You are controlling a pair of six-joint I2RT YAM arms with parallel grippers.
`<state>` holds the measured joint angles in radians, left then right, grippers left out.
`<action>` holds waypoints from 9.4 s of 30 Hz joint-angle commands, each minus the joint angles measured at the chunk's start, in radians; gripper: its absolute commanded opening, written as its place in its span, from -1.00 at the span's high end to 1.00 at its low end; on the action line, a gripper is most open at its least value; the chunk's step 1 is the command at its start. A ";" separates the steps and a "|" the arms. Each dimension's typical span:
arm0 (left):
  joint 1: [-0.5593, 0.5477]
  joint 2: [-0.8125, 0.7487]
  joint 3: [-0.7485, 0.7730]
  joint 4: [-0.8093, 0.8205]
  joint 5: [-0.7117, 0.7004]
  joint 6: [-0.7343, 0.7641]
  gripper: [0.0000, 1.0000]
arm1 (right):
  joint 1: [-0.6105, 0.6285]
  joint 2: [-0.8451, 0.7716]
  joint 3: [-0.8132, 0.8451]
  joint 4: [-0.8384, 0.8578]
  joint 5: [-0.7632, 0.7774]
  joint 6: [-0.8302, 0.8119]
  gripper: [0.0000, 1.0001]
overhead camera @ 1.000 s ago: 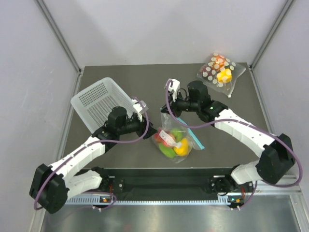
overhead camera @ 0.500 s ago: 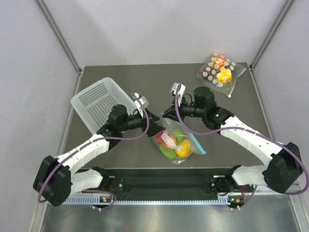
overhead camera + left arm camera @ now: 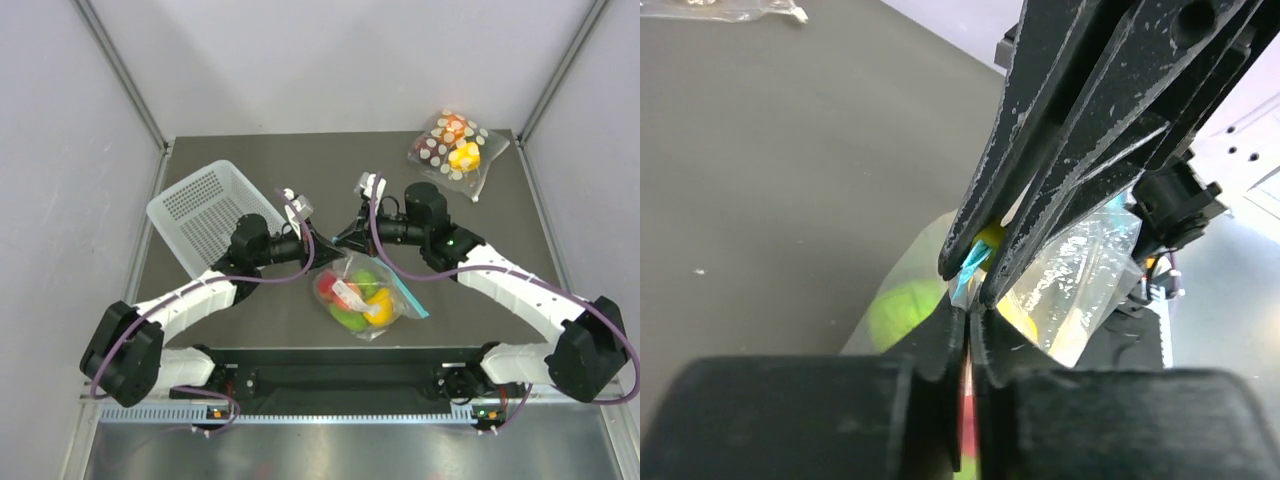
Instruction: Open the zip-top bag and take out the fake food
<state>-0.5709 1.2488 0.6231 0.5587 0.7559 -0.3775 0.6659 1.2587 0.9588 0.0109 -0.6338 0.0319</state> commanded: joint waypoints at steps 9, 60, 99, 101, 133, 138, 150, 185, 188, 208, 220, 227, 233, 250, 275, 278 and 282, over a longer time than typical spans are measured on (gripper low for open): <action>0.000 0.029 0.010 0.092 0.045 -0.029 1.00 | 0.012 -0.094 -0.035 -0.008 0.057 -0.024 1.00; 0.293 0.121 0.165 -0.131 -0.207 -0.080 1.00 | 0.009 -0.455 -0.130 -0.350 0.370 -0.078 1.00; 0.312 0.032 0.090 -0.138 0.163 0.046 1.00 | -0.012 -0.110 0.176 -0.247 0.257 -0.179 -0.58; 0.312 0.023 0.089 -0.141 0.163 0.048 1.00 | -0.014 -0.075 0.175 -0.227 0.237 -0.182 -0.57; 0.270 0.021 0.121 -0.178 0.119 0.055 0.95 | -0.098 0.010 0.073 -0.120 0.222 -0.144 1.00; 0.215 0.135 0.249 -0.180 0.088 0.054 0.99 | -0.124 -0.056 0.092 -0.195 0.358 -0.150 1.00; 0.094 0.388 0.563 -0.213 -0.069 0.031 0.55 | -0.207 -0.194 0.113 -0.279 0.519 -0.153 1.00; -0.021 0.313 0.220 0.219 -0.201 -0.561 -0.28 | -0.100 -0.163 -0.078 -0.066 0.560 0.114 1.00; -0.029 0.353 0.240 0.263 -0.198 -0.577 -0.28 | -0.089 -0.176 -0.089 -0.063 0.548 0.103 1.00; -0.067 0.345 0.337 -0.063 -0.395 -0.454 0.32 | -0.034 -0.202 -0.137 -0.028 0.566 0.071 1.00; -0.075 0.242 0.320 -0.262 -0.348 -0.264 1.00 | -0.031 -0.199 -0.091 -0.064 0.896 0.108 1.00; -0.073 0.143 0.296 -0.515 -0.449 -0.127 1.00 | -0.035 -0.209 -0.055 -0.077 1.063 0.099 1.00; -0.072 0.084 0.288 -0.724 -0.590 -0.077 1.00 | -0.034 -0.251 -0.051 -0.072 1.175 0.108 1.00; -0.070 0.308 0.458 -0.649 -0.610 0.100 1.00 | -0.034 -0.377 -0.055 -0.049 1.297 0.075 1.00; -0.191 -0.088 0.371 -0.640 -0.638 0.190 -0.51 | -0.028 -0.286 -0.232 0.011 1.002 0.255 1.00; -0.218 -0.063 0.386 -0.600 -0.581 0.181 -0.43 | -0.025 -0.286 -0.233 0.014 0.996 0.258 1.00; -0.241 0.030 0.434 -0.568 -0.543 0.170 -0.27 | -0.022 -0.289 -0.238 0.012 0.985 0.267 1.00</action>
<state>-0.7982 1.2240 0.9947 -0.0795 0.1646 -0.1932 0.6449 0.9718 0.7246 -0.0196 0.3748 0.2764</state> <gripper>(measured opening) 0.641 0.007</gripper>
